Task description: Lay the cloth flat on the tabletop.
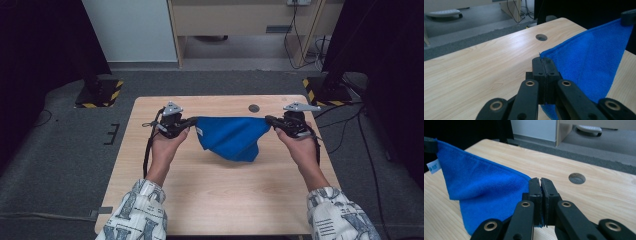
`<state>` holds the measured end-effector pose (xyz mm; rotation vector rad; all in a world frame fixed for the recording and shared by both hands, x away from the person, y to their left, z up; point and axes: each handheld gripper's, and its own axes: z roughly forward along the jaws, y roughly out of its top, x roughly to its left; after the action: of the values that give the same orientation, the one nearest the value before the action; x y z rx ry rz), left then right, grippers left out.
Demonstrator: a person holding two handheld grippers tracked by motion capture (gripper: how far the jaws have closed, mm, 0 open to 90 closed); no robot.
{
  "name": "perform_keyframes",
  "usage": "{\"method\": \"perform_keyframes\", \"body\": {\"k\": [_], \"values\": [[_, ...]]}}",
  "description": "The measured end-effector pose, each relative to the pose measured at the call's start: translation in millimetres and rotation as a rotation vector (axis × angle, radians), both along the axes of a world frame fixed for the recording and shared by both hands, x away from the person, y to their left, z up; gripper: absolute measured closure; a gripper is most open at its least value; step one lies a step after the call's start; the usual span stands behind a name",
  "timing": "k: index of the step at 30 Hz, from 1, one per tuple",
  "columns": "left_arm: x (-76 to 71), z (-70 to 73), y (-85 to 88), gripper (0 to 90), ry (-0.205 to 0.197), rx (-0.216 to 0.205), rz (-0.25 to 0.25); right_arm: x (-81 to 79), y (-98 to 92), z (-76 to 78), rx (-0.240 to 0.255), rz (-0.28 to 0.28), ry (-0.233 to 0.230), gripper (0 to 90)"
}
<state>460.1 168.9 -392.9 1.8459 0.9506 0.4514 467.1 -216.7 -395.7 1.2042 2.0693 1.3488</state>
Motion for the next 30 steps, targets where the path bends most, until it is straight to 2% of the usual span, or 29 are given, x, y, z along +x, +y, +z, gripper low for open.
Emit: {"method": "perform_keyframes", "body": {"k": [4, 6, 10, 12, 14, 19, 23, 29, 30], "values": [[-7.6, 7.4, -0.9, 89.7, -0.021, -0.003, -0.004, -5.9, -1.0, 9.4, 0.011, 0.003, -0.018, 87.8], [-13.3, 14.5, -1.3, 89.6, -0.038, 0.004, -0.006, -13.3, -2.3, 19.8, 0.012, 0.009, -0.044, 87.7], [-18.7, 23.1, -1.8, 89.6, -0.065, 0.025, -0.006, -22.1, -3.6, 29.4, 0.006, 0.019, -0.066, 87.7], [-20.9, 31.2, -0.5, 89.6, -0.078, 0.006, -0.005, -25.1, -4.5, 34.0, 0.001, 0.019, -0.075, 87.8], [-21.2, 35.7, 0.5, 89.6, -0.088, 0.012, -0.004, -26.8, -5.2, 39.2, -0.003, 0.02, -0.088, 87.8], [-22.1, 40.3, 1.5, 89.6, -0.095, 0.011, -0.002, -27.5, -4.1, 44.8, -0.007, 0.021, -0.097, 87.7], [-27.4, 46.4, 3.1, 89.6, -0.123, 0.028, -0.001, -28.0, -0.2, 48.9, 0.003, 0.027, -0.111, 87.8], [-32.2, 53.1, 6.3, 89.6, -0.138, 0.011, -0.004, -29.5, 3.8, 52.1, 0.016, 0.038, -0.121, 87.7], [-34.4, 55.9, 7.8, 89.6, -0.147, 0.001, -0.003, -29.8, 3.7, 53.1, 0.035, 0.044, -0.12, 87.7]]}}
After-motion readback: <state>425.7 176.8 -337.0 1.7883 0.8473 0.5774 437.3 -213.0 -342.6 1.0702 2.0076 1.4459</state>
